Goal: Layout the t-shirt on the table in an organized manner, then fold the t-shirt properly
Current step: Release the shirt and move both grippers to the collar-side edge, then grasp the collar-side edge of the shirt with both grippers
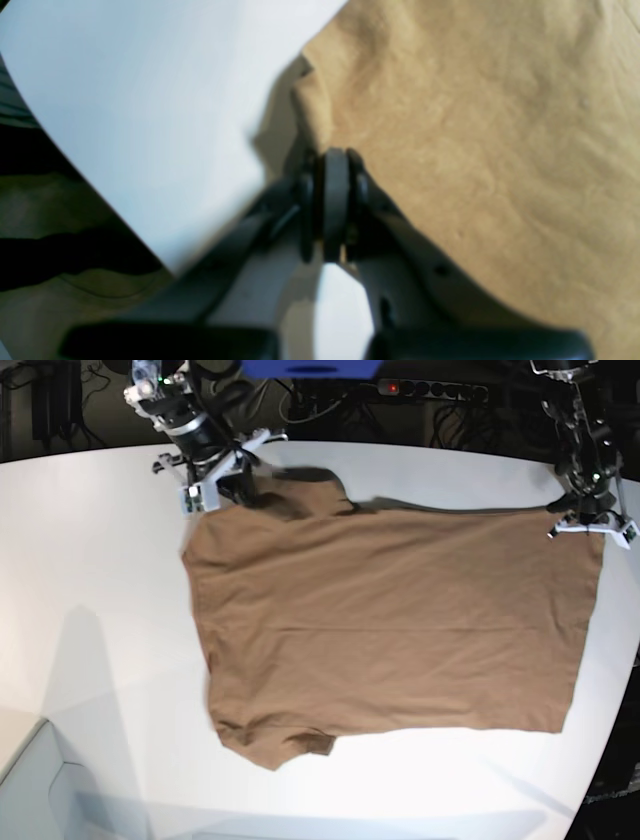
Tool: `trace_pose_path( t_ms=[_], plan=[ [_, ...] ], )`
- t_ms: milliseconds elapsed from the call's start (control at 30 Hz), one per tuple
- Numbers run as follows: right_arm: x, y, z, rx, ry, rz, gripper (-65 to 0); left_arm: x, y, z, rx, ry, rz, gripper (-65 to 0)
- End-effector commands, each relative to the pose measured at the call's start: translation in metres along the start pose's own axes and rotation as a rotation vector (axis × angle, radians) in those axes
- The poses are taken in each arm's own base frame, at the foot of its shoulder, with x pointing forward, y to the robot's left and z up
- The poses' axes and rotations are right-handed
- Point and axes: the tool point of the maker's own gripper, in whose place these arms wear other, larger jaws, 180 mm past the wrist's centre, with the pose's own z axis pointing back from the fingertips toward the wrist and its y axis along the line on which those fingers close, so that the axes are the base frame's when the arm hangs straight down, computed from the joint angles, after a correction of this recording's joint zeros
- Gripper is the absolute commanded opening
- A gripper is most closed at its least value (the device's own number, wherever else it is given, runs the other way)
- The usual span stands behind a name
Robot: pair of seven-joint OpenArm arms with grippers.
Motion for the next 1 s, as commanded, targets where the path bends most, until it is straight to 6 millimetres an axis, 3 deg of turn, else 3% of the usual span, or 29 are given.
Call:
trace_pose_path(
  t_ms=[0, 333, 467, 967],
  plan=[
    [0.006, 0.000, 0.005, -0.001, -0.028, -0.010, -65.0, 0.010, 0.001, 0.001, 0.001, -0.022, -0.003, -64.7],
    [0.022, -0.001, 0.001, 0.010, -0.072, -0.019, -65.0, 0.038, -0.016, 0.005, -0.035, -0.085, 0.014, -65.0],
    [0.039, -0.001, -0.006, 0.015, -0.113, -0.007, -65.0, 0.063, -0.035, 0.008, -0.074, -0.143, 0.040, -65.0],
    [0.097, -0.001, -0.023, 0.029, -0.243, 0.037, -65.0, 0.103, -0.060, 0.008, -0.115, -0.217, 0.096, -65.0]
  ],
)
